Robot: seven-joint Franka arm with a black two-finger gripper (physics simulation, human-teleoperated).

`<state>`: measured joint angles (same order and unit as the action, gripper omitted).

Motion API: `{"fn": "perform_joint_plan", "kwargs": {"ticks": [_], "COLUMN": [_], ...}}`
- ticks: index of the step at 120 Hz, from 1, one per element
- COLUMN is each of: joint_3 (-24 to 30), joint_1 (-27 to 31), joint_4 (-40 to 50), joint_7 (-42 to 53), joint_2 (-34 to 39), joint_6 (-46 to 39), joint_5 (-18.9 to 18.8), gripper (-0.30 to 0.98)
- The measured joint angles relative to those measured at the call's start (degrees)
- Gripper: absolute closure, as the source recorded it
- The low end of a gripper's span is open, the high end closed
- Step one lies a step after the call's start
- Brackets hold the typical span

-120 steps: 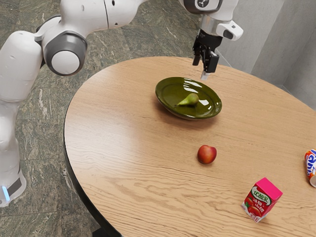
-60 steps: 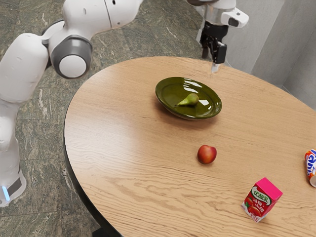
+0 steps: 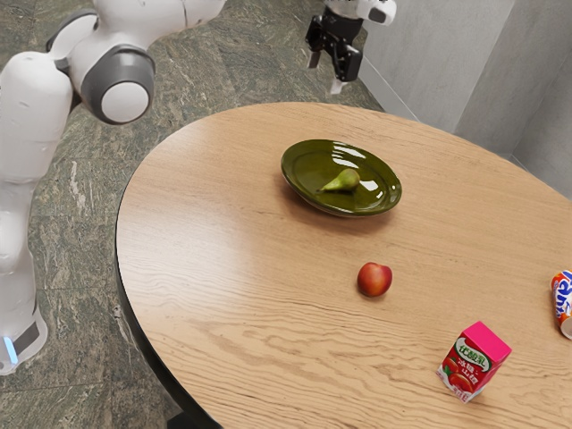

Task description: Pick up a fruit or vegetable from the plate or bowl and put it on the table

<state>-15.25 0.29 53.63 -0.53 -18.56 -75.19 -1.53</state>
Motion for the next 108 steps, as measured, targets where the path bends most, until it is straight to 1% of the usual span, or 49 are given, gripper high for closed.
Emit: {"fn": "perform_joint_plan", "kwargs": {"ticks": [13,21,30,50,72,78,86,98,108], "joint_3": [-0.40,-0.71,-0.74,-0.43,-0.48,-0.41,-0.45,-0.36,-0.38], "joint_1": [0.18,1.92,2.61,2.85,2.95,3.00,3.10,4.57,5.06], "joint_4": [0.03,0.30,0.40,0.44,0.33,0.40,0.43,0.45,0.45], "joint_7": [-0.39,-0.61,-0.86,-0.92,-0.54,-0.21,0.37,1.24,1.86], "joint_2": [-1.35,-2.85,-4.82,-12.18,-12.90,-13.47,-15.04,-17.33,-18.51], "joint_6": [-1.20,-1.74,-2.27,-5.51,-7.69,-8.55,-9.77,-11.33,-12.38], "joint_5": [1.71,2.53,3.13,3.69,4.18,5.73,8.77,12.77,15.22], "gripper": [0.00,0.00,0.00,0.00,0.00,0.00,0.00,0.00,0.00]}}
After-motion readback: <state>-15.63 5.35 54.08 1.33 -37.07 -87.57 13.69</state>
